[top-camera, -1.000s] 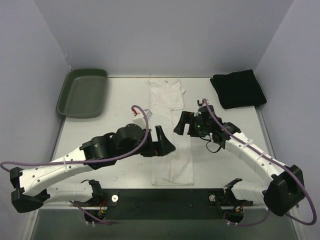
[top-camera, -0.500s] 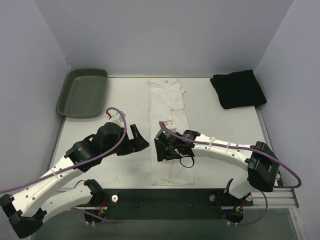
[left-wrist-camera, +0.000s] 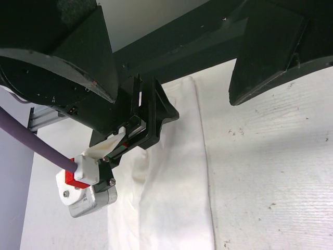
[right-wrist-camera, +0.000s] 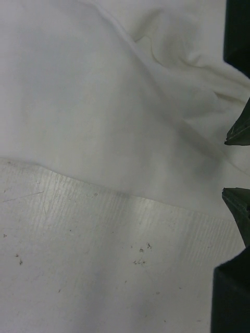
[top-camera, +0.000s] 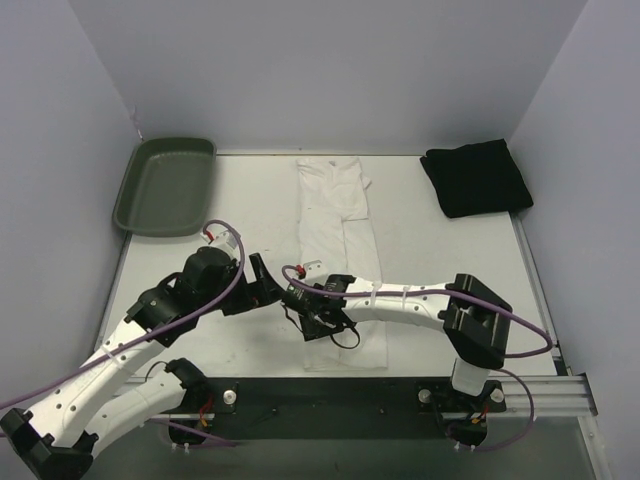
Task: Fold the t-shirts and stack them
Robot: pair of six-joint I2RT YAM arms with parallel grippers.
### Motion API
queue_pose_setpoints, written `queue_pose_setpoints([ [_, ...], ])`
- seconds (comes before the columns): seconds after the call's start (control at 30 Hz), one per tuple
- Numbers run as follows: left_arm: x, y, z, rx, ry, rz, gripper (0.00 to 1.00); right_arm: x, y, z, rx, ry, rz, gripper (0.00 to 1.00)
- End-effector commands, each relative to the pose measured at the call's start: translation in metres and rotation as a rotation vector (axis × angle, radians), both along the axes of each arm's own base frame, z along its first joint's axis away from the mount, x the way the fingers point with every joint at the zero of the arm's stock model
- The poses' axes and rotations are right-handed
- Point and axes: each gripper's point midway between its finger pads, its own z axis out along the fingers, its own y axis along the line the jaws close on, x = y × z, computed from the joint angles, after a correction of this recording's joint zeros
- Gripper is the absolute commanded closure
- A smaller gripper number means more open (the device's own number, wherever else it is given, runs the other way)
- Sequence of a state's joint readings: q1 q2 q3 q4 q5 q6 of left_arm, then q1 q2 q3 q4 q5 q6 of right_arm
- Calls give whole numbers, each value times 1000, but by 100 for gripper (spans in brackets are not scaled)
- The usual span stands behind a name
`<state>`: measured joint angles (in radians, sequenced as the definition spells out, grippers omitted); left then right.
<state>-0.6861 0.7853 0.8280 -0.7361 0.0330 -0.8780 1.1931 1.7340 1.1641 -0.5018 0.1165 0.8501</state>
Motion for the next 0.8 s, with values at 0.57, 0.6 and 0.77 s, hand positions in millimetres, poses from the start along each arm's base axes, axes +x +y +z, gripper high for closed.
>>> queue_pose_setpoints([
  [0.57, 3, -3, 8, -81, -21, -62, 3, 16, -35, -13, -301, -99, -33, 64],
  [0.6, 2, -3, 8, -84, -22, -65, 3, 16, -36, -13, -301, -100, -33, 67],
  [0.77, 3, -4, 7, -89, -15, -66, 3, 17, -35, -11, -302, -111, -30, 88],
])
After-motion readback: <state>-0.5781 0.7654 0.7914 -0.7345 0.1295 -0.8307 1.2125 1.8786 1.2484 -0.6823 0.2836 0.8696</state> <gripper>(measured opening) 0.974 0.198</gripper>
